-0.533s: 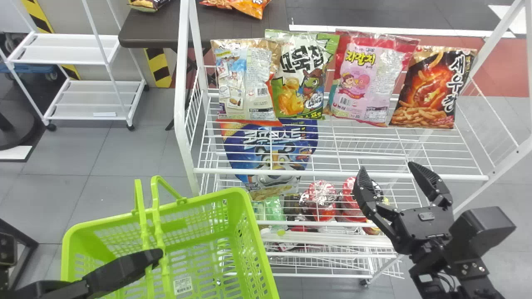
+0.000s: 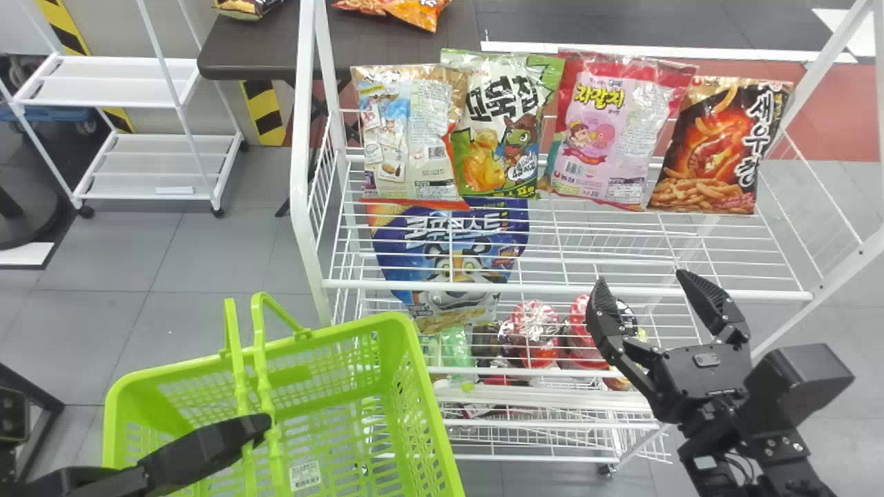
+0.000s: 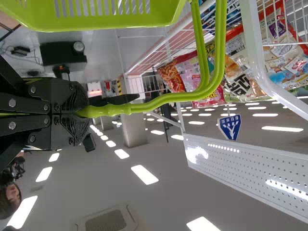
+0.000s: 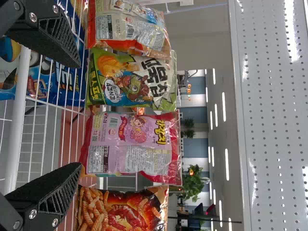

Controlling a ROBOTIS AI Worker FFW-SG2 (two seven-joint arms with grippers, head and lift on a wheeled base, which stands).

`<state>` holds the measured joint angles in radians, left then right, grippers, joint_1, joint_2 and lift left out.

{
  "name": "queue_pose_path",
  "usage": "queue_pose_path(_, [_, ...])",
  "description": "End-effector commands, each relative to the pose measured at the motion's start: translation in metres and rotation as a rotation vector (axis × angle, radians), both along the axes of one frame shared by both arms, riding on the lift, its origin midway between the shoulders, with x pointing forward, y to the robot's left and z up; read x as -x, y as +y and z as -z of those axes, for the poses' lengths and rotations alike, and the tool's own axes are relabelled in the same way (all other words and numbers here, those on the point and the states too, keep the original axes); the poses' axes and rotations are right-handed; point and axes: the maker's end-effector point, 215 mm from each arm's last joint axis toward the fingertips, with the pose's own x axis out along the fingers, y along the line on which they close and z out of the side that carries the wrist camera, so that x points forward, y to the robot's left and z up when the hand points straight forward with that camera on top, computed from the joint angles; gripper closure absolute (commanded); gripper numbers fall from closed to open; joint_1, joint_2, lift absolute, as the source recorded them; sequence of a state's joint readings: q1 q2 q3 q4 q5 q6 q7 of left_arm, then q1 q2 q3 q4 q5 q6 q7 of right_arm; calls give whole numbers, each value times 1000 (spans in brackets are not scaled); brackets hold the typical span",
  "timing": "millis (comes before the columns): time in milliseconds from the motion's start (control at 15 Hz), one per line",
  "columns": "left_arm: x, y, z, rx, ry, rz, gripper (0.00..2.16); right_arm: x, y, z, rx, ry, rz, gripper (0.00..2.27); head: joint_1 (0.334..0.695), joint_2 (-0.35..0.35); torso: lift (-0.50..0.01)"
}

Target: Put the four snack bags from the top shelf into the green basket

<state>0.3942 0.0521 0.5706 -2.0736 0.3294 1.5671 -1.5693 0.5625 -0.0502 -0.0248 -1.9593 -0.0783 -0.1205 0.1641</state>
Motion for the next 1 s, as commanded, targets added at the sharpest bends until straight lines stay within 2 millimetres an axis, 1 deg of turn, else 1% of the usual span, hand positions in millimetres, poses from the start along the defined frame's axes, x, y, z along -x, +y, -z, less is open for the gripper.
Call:
queue_pose_path(0, [1,-1,-2,12,0,3,2142,-5,5,0,-9,2,-7,87,695,-24,0])
queue_pose_path(67, [1,-1,-2,13,0,5,2142,-11,13,0,-17,2,-19,90,695,-23,0])
queue_pose_path(200, [1,-1,-1,13,2,4,2142,-28,33,-1,-28,21,-53,90,695,-8,0])
queue_pose_path(333, [1,-1,-1,15,2,4,2142,-51,65,-4,-44,31,-101,90,695,17,0])
queue_pose_path(400, [2,-2,-1,15,3,5,2142,-66,81,-8,-48,36,-124,97,695,50,0])
queue_pose_path(467, [2,-1,-1,13,3,4,2142,-81,103,-11,-54,43,-160,97,695,71,0])
queue_pose_path(533, [2,-1,0,14,6,4,2142,-98,113,-21,-49,26,-161,97,695,93,0])
queue_pose_path(600, [3,-1,0,15,7,4,2142,-112,129,-12,-36,60,-175,97,695,115,0])
queue_pose_path(667, [3,-1,-1,16,6,3,2142,-122,142,-13,-31,60,-195,97,695,129,0])
queue_pose_path(733, [3,-1,-1,16,6,3,2142,-135,158,-19,-38,51,-219,97,695,154,0])
queue_pose_path(867, [3,0,-1,16,5,4,2142,-159,173,-20,-39,60,-233,97,695,185,0])
queue_pose_path(933, [3,0,-1,17,6,5,2142,-167,182,-18,-36,68,-249,97,695,196,0])
